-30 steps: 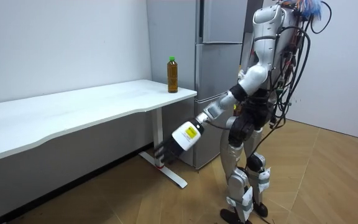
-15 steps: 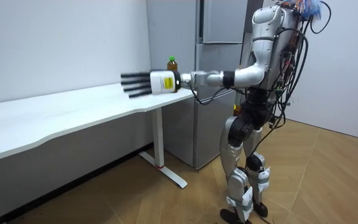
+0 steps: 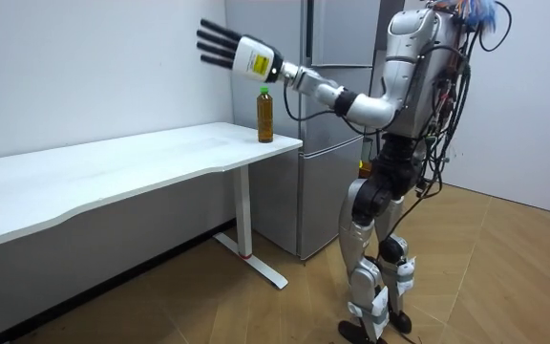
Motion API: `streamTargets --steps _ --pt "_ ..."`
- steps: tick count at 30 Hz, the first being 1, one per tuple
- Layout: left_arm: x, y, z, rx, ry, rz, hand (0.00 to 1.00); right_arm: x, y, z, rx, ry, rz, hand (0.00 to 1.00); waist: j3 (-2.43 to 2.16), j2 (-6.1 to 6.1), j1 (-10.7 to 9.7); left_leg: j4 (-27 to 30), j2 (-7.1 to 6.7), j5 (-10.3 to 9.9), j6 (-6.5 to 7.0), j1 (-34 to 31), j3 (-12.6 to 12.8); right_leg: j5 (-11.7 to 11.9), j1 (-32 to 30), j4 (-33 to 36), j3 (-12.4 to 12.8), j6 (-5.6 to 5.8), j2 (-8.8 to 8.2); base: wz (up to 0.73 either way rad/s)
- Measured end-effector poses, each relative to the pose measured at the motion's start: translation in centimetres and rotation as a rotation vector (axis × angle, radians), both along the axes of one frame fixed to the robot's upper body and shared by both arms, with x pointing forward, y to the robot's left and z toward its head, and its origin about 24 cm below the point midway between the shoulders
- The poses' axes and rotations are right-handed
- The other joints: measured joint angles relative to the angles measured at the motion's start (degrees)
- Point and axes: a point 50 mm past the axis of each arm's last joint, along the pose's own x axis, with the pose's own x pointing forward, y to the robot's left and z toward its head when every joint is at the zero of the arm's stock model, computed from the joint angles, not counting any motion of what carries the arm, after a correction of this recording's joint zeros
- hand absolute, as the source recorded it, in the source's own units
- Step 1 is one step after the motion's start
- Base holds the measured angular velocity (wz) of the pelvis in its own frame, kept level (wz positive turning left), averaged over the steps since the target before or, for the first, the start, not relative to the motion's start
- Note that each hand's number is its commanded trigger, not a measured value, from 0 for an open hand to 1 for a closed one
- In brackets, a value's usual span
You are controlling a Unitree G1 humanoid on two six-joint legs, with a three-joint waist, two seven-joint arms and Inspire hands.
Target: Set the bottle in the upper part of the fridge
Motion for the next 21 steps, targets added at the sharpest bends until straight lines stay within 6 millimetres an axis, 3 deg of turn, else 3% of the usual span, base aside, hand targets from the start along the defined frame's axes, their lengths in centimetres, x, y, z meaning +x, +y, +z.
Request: streamTargets --steps 1,11,17,21 --pt "0.3 -0.7 0.6 0.016 -0.024 -0.040 0.00 0.1 0.1 0.0 0.001 -0.004 0.001 0.00 -0.17 -0.06 -0.22 -0.05 0.00 0.00 0.00 0.00 0.00 0.00 -0.01 -0.02 -0.03 0.00 0.00 0.00" --pt "2.5 -6.5 4.0 0.182 -0.144 -0.425 0.00 1.1 0.4 -0.1 0.017 -0.019 0.028 0.00 0.11 -0.76 -3.17 0.06 0.07 -0.01 0.00 -0.38 0.34 0.00 -0.27 -0.18 0.02 0.00 -0.02 0.00" --pt "3.3 -10.1 4.5 0.272 -0.156 -0.669 0.00 1.8 0.7 -0.2 0.022 -0.027 0.058 0.00 -0.18 -0.52 -3.86 0.78 0.11 0.01 0.02 -1.12 0.50 0.06 -1.24 -0.14 0.11 -0.06 0.00 -0.01" --pt "3.3 -11.2 4.4 0.299 -0.152 -0.775 0.00 2.2 0.9 -0.2 0.035 -0.038 0.076 0.00 -0.27 -0.38 -4.64 0.47 0.19 0.01 0.01 -1.08 0.60 0.06 -1.54 0.02 0.18 -0.07 0.03 0.00"
